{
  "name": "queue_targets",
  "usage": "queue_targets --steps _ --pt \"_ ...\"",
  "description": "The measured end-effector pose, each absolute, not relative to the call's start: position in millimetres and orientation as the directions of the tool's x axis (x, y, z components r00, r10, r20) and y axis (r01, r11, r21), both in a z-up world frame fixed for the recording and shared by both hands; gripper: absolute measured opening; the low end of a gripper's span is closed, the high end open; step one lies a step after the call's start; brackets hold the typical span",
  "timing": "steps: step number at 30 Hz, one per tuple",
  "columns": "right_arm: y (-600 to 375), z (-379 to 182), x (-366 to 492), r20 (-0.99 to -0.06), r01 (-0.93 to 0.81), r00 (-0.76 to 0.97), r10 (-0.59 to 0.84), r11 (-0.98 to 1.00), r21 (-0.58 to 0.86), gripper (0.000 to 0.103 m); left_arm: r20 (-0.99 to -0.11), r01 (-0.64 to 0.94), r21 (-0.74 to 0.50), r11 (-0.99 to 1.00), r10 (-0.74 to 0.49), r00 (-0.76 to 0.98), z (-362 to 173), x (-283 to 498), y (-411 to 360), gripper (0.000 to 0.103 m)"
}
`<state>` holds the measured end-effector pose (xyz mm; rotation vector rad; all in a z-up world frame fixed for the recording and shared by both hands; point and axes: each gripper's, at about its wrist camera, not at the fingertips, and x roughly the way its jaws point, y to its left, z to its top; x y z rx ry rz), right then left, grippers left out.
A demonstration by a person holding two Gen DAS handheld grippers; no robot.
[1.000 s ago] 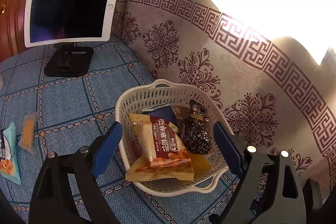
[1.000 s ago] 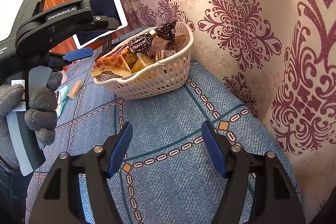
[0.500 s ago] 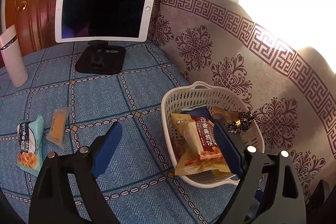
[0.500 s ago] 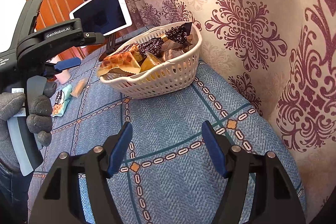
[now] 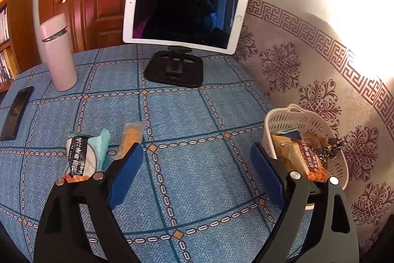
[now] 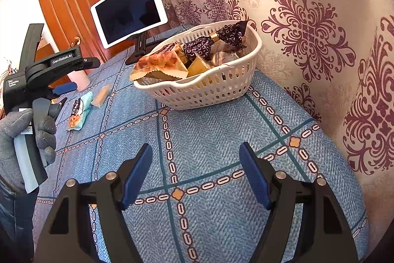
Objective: Organize snacks
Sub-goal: 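Move the left gripper to the mint-blue waffle-cookie bag and grasp it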
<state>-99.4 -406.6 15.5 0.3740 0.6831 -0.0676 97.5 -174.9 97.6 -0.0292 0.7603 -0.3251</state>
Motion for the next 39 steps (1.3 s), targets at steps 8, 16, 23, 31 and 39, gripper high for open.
queue_targets --steps 8,16,23,31,39 --pt "-397.5 14.0 -95.3 -0.635 0.167 0.769 0.075 0.935 0.312 0.074 -0.693 0.15 -0.131 0.98 -0.199 0.693 83.7 113.3 -117.7 0.095" --pt "-388.5 13.8 -90.5 -0.645 0.155 0.76 0.085 0.939 0.307 0.074 -0.713 0.036 -0.078 0.996 -0.081 0.696 64.4 129.1 -73.1 0.096" --pt "-379.5 14.5 -85.9 -0.651 0.141 0.753 0.091 0.945 0.296 0.075 -0.756 0.004 -0.059 0.998 -0.047 0.653 40.5 144.0 -55.3 0.098" --pt "-368.3 14.3 -79.6 -0.663 0.126 0.743 0.095 0.952 0.277 0.075 -0.784 0.019 -0.04 0.999 -0.043 0.62 20.4 158.0 -55.2 0.098" --pt "-348.1 17.0 -66.2 -0.672 0.082 0.732 0.113 0.964 0.252 0.075 -0.764 0.034 -0.05 0.998 -0.06 0.643 21.4 156.0 -53.2 0.079"
